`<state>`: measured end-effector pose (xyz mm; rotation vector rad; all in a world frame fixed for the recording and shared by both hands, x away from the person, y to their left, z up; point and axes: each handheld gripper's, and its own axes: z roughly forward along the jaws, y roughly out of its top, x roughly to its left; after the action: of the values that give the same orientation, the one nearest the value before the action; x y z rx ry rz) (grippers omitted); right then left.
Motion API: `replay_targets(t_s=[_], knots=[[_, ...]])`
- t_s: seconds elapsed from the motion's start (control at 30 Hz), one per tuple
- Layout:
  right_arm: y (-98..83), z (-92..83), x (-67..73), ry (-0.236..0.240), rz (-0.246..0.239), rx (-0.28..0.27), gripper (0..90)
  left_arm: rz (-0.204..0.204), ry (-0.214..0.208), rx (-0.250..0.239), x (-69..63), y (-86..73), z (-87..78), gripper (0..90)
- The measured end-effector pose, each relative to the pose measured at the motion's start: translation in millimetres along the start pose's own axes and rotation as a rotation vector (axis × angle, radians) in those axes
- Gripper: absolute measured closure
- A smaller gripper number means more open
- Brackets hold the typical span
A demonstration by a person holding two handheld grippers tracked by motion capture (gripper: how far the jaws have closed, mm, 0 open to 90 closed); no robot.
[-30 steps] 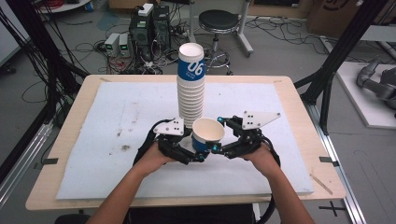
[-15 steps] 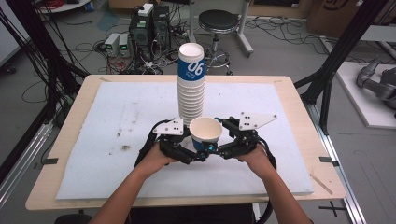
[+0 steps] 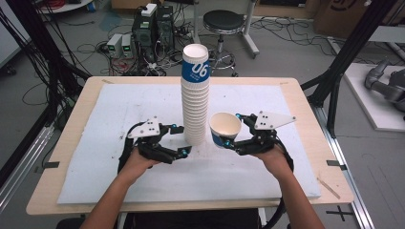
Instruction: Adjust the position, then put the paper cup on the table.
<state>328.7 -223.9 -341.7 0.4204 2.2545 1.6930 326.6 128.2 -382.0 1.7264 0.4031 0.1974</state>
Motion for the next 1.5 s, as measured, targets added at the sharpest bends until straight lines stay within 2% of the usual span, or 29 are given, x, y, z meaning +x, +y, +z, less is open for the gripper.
replay_targets(t_s=[0.23, 0.33, 0.43, 0.83, 0.97, 1.2, 1.4, 1.5], knots=[[-1.9, 2.4, -4.4, -0.029, 0.005, 0.023, 26.7, -0.006, 0.109, -0.034, 19.6, 0.9, -29.6, 21.1], [-2.8, 1.6, -5.1, -0.046, 0.012, 0.028, 26.6, -0.01, 0.155, -0.064, 22.2, -0.7, -39.0, 20.5], [-5.1, -2.1, -4.8, -0.072, 0.013, 0.032, 26.5, -0.017, 0.18, -0.08, 24.7, -3.9, -45.2, 20.6], [-15.3, -23.2, -20.6, -0.162, 0.048, 0.023, 26.5, -0.007, 0.264, -0.07, 36.3, -13.7, -58.0, 20.5], [-19.3, -23.6, -27.5, -0.185, 0.054, 0.031, 26.5, 0.005, 0.292, -0.048, 40.5, -17.7, -60.3, 20.5], [-27.2, -19.8, -40.9, -0.233, 0.061, 0.063, 26.5, -0.022, 0.348, -0.05, 47.0, -24.5, -64.3, 20.5], [-38.7, -10.0, -61.8, -0.292, 0.121, 0.116, 26.5, -0.04, 0.361, -0.041, 48.6, -29.5, -63.4, 20.6], [-46.6, -2.3, -73.5, -0.324, 0.169, 0.132, 26.4, -0.046, 0.364, -0.04, 49.3, -30.8, -63.0, 20.6]])
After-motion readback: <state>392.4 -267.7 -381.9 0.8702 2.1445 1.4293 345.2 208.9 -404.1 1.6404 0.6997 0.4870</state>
